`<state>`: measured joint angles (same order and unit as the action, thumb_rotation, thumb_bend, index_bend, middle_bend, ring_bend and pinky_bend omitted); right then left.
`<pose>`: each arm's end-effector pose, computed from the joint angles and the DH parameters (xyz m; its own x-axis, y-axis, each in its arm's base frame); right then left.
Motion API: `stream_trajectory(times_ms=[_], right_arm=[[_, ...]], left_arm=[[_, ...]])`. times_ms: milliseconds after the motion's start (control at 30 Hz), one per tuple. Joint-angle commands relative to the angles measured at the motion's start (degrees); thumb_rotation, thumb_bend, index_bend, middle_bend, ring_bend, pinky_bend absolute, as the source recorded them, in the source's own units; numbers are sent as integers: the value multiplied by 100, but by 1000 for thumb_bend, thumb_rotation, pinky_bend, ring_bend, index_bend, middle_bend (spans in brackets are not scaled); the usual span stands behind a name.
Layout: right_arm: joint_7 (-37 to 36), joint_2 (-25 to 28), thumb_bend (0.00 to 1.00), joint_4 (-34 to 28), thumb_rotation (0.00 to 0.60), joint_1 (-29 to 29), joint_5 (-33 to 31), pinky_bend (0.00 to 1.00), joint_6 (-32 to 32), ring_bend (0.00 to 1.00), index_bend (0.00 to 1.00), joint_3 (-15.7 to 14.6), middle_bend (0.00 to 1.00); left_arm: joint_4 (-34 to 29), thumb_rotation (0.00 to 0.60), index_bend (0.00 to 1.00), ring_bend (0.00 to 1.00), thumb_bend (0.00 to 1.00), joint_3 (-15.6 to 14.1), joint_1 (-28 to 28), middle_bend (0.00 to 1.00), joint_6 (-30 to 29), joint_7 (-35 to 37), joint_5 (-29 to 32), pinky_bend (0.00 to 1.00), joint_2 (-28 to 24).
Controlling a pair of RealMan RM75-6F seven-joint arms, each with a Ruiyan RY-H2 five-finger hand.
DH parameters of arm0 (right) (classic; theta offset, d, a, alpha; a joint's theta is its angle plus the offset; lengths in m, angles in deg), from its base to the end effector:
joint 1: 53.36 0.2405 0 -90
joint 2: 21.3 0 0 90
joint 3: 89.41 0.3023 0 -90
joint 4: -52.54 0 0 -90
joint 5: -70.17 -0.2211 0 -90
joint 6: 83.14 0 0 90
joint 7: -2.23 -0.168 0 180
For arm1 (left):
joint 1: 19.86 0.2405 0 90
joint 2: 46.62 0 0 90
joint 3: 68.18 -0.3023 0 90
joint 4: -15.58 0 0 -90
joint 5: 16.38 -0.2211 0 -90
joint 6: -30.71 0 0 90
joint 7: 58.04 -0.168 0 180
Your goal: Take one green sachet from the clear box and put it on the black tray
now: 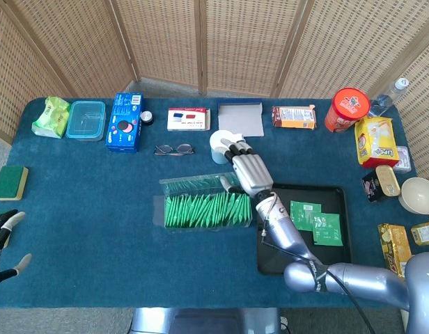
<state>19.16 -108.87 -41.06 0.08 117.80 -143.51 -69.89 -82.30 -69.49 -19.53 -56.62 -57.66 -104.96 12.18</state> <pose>-0.0686 -0.4370 0.0010 0.1237 -0.2347 0.9642 -0.9484 -0.3137 0.0453 -0.3559 0.1605 0.1853 0.3872 0.0712 0.9192 0.9201 0.0337 -0.3902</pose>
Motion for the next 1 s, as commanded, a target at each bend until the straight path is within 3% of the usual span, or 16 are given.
stream_trajectory(times_ms=[33,267,667,1000], right_arm=[[-5,-18,453,23,600,-19,19,108,-44,120,224,19,55],[137,20,453,18,600,30,-249,108,147,120,511,25,83],[296,18,456,39,600,59,-297,108,110,129,722,11,240],[295,136,458,-24,600,65,-362,107,289,132,808,-14,301]], left_arm=[[5,600,129,107,237,0,-3,119,6,-2,1,242,4],[18,600,129,107,237,1,-6,120,13,18,7,241,10],[24,600,129,107,237,-2,-5,119,3,52,-9,241,5],[36,600,129,107,238,-3,-5,118,-1,58,-15,241,10]])
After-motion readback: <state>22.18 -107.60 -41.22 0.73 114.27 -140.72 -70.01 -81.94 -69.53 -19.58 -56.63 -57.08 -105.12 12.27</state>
